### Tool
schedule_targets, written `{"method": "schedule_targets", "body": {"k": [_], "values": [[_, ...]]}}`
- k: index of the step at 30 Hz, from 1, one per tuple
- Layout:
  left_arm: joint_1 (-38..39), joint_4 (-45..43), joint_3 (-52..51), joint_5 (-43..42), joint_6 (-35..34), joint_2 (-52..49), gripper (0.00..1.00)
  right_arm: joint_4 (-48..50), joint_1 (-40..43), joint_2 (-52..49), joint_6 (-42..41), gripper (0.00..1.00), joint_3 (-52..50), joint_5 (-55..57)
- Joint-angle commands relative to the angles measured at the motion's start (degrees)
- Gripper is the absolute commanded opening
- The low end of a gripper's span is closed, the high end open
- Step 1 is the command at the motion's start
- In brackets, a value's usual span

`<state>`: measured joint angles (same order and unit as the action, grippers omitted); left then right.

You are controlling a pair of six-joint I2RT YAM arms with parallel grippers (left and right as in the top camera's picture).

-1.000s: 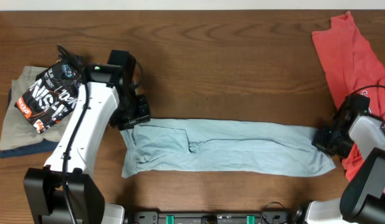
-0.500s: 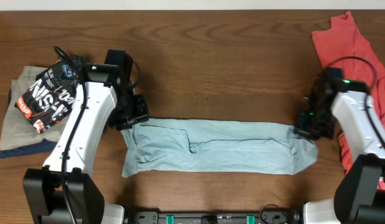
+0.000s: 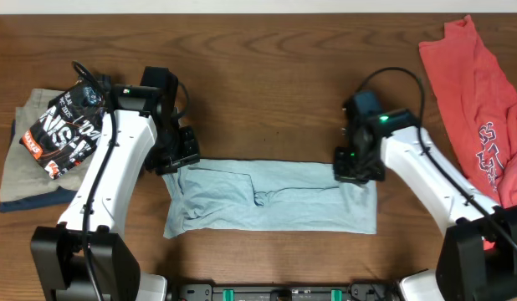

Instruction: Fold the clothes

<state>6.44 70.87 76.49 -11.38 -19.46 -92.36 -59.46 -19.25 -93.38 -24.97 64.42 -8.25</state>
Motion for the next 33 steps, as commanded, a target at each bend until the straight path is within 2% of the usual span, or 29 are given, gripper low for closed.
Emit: {"method": "schedule_targets", "body": {"k": [1,2,5,7,12,16,19,28,33], "values": [[-0.2,0.3,0.6,0.7,0.3,0.8,0.43,3.3,-3.7,0.1,-2.2,0.14,0.2,-5.0],[-0.2,0.3,0.6,0.7,0.3,0.8,0.43,5.3,-4.8,0.1,-2.2,0.22,0.2,-6.0],[-0.2,0.3,0.6,0.7,0.3,0.8,0.43,10.4,-7.5,0.1,-2.2,0.59,0.2,-8.0],[-0.2,0.3,0.6,0.7,0.4,0.8,0.43,12.2,-9.0,0.1,-2.2,0.63,0.2,-8.5],[-0.2,0.5,0.6,0.7,0.4,0.8,0.43,11.7,-10.1,0.1,-0.6,0.64,0.2,-6.4],[-0.2,0.5,0.6,0.7,0.4,0.8,0.43,6.8,-8.9,0.1,-1.2,0.62,0.2,6.5],[-0.2,0.5,0.6,0.7,0.4,0.8,0.43,2.6,-7.5,0.1,-5.0,0.63,0.2,15.1],[-0.2,0.5,0.6,0.7,0.3,0.8,0.43,3.6,-7.8,0.0,-2.0,0.55,-3.2,8.6],[-0.2,0.5,0.6,0.7,0.3,0.8,0.43,7.0,-8.3,0.0,-2.0,0.47,-7.1,5.9]]}}
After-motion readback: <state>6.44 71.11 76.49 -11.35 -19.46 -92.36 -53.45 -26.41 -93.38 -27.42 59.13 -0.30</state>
